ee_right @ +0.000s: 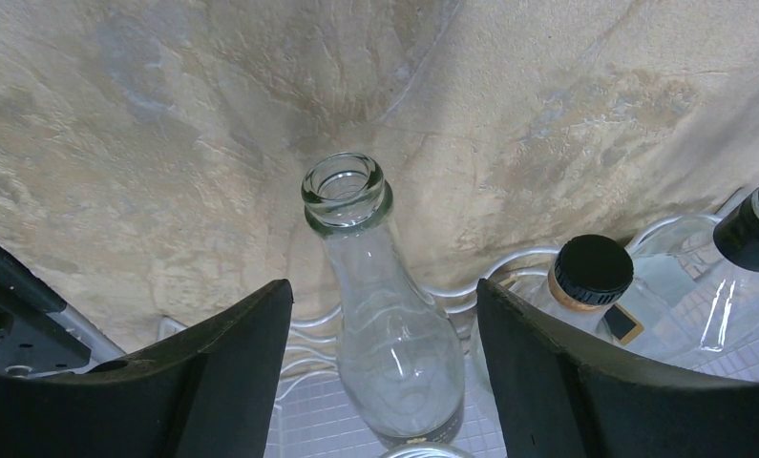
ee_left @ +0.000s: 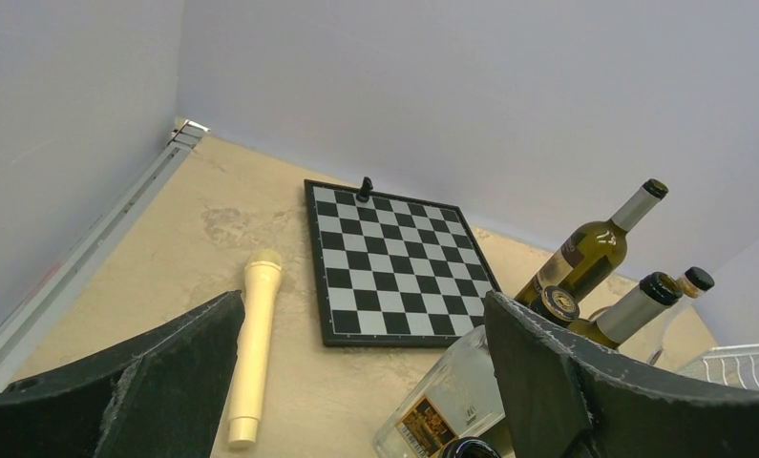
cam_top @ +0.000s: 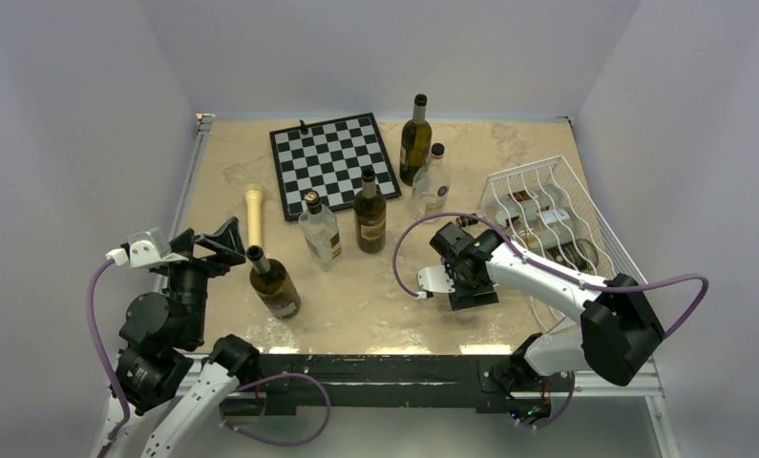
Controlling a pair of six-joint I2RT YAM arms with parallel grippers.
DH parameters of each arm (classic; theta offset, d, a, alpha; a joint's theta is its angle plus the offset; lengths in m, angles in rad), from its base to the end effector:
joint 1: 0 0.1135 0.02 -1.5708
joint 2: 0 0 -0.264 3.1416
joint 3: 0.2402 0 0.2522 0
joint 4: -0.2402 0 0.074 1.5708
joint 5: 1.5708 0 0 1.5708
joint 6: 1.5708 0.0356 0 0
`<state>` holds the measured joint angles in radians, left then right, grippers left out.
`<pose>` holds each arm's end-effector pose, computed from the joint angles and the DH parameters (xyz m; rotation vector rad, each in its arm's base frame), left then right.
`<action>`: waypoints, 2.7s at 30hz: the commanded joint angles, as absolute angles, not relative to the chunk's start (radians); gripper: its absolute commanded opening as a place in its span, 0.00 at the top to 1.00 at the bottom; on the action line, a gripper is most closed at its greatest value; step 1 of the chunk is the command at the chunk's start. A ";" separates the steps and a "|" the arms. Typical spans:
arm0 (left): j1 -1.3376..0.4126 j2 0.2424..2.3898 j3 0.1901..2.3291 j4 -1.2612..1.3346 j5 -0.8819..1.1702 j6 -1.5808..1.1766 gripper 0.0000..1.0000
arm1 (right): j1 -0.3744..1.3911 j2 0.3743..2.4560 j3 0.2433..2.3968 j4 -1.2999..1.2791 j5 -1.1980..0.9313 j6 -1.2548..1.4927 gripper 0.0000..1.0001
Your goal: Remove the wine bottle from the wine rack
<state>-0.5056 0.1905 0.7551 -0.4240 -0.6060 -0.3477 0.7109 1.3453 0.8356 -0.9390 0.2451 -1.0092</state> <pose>0.0429 -0.0006 0.3597 -0.3848 1.4091 -0.2638 0.1703 0.1352 0.1959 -2.2831 1.9955 -0.3969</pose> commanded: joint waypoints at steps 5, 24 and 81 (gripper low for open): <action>-0.509 0.191 0.759 -0.388 -0.591 -0.352 0.01 | 0.695 1.367 0.813 -0.922 0.286 -1.000 0.26; -0.511 0.151 0.758 -0.385 -0.565 -0.365 0.00 | 0.601 1.570 0.822 -0.836 0.337 -1.003 0.31; -0.513 0.151 0.758 -0.386 -0.560 -0.369 0.00 | 0.794 1.543 0.986 -1.029 0.267 -0.822 1.00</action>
<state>-0.5068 0.1574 0.7551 -0.4229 -0.5716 -0.3573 0.7784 1.5700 0.9325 -0.9222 0.2760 -0.9131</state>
